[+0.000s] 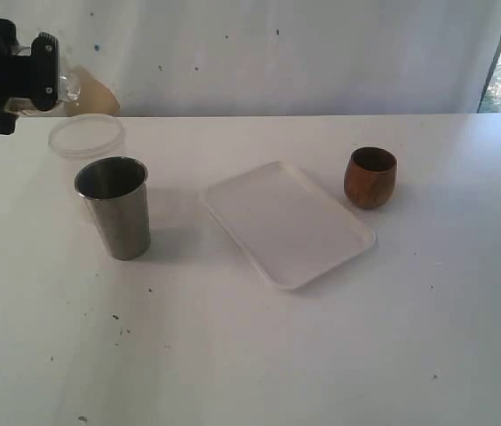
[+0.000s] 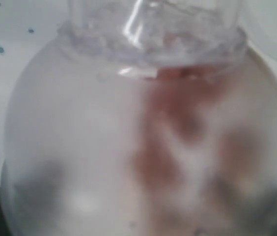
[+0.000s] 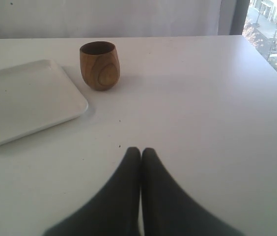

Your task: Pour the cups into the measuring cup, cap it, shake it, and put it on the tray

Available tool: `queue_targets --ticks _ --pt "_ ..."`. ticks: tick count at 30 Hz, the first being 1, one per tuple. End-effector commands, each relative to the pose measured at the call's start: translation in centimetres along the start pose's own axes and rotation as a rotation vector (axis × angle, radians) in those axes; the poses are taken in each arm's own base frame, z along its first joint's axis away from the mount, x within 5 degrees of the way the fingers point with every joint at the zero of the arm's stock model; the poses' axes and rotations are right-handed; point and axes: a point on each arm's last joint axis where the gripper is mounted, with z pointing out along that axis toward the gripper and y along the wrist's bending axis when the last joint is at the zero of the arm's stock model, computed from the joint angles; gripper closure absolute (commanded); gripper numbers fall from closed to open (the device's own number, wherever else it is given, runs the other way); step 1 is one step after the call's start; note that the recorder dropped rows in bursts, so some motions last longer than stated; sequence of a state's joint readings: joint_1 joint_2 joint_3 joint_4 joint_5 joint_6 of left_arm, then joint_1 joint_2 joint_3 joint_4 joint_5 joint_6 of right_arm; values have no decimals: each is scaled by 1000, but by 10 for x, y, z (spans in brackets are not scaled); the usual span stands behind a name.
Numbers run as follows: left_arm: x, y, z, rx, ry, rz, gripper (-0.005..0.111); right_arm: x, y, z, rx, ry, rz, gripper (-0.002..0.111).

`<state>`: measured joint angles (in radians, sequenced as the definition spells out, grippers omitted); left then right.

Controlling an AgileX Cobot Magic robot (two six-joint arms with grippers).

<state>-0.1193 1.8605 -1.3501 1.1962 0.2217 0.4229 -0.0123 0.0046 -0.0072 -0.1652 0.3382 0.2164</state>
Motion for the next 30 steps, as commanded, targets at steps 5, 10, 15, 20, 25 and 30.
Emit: queue_targets --ticks 5,10,15,20,25,30 --pt "3 11 -7 -41 34 93 107 2 -1 0 8 -1 -3 108" --pt "4 11 -7 -38 45 97 107 2 -1 0 8 -1 -3 108" --pt "4 11 -7 -40 54 117 107 2 -1 0 8 -1 -3 108" --pt "5 12 -7 -48 59 152 107 2 -1 0 8 -1 -3 108" --pt "6 13 -7 -55 77 201 107 2 -1 0 8 -1 -3 108" --pt "7 14 -7 -59 92 232 107 2 -1 0 8 -1 -3 108"
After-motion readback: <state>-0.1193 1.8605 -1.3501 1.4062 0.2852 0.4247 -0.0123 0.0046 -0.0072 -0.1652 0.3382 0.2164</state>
